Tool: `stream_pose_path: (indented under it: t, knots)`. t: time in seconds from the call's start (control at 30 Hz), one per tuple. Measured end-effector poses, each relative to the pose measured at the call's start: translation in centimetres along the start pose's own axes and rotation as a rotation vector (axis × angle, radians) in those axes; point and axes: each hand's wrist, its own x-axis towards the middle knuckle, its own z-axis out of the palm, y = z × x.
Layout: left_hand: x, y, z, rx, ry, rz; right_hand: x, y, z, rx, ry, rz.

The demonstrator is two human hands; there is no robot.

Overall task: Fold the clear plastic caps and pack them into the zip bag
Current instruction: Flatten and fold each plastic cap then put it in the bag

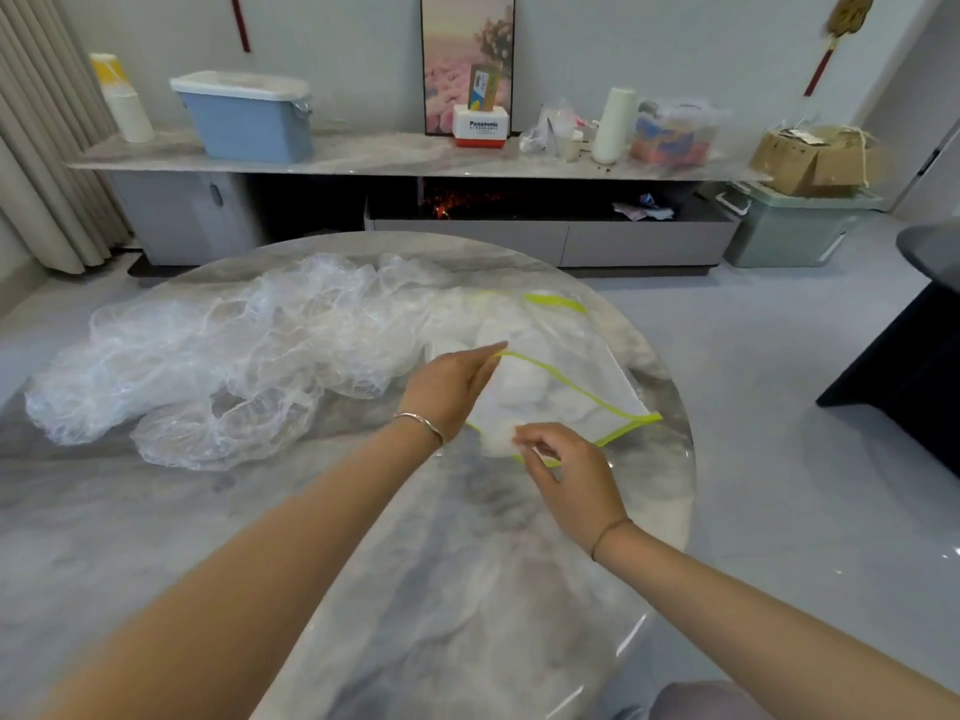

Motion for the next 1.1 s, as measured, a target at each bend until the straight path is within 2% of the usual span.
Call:
stream_pose_path:
  t: [0.1,0.17,0.23,0.33,0.43,0.53,0.7,0.8,0.9,1.0,1.1]
  knots:
    - [1.5,1.3,-1.7,-0.175,-0.001,-0.071,2.5,-0.2,0.8,-0.040,-0.020,0.030]
    - [2.1,1.5,-2.6,-0.246,0.010,-0.079,4.3,-0.8,1.6,-0.078,-0.111,0.098]
    - [2.4,1.3,-3.1,-0.260,-0.012,-0.064,6.3,-1.0,2.7,-0.218,-0.313,0.139]
    - [2.4,0.8,-3.5,-0.274,-0.054,-0.054,8.1,-0.6,4.5,-0.633,-0.605,0.107]
    - [2.0,0.5,-3.5,-0.268,-0.064,-0.056,9.3,0.1,5.5,-0.891,-0.619,0.058]
    - [2.0,0.3,-3.7,-0.294,-0.068,-0.054,10.8,1.0,6.1,-1.017,-0.615,0.068]
    - [2.1,0.5,-3.2,-0.311,-0.068,-0.054,12.2,2.8,5.8,-0.962,-0.660,0.216]
    - [2.2,0.7,-2.6,-0.298,-0.092,-0.070,11.7,2.1,4.8,-0.819,-0.637,0.249]
    - [2.2,1.1,-2.0,-0.282,-0.108,-0.071,9.6,0.8,3.6,-0.649,-0.623,0.244]
    - [1.7,1.3,-1.7,-0.269,-0.129,-0.078,6.5,0.1,2.0,-0.583,-0.628,0.201]
    - [0.3,0.3,-2.0,-0.232,-0.259,-0.067,3.4,-0.9,0.3,-0.545,-0.687,0.157]
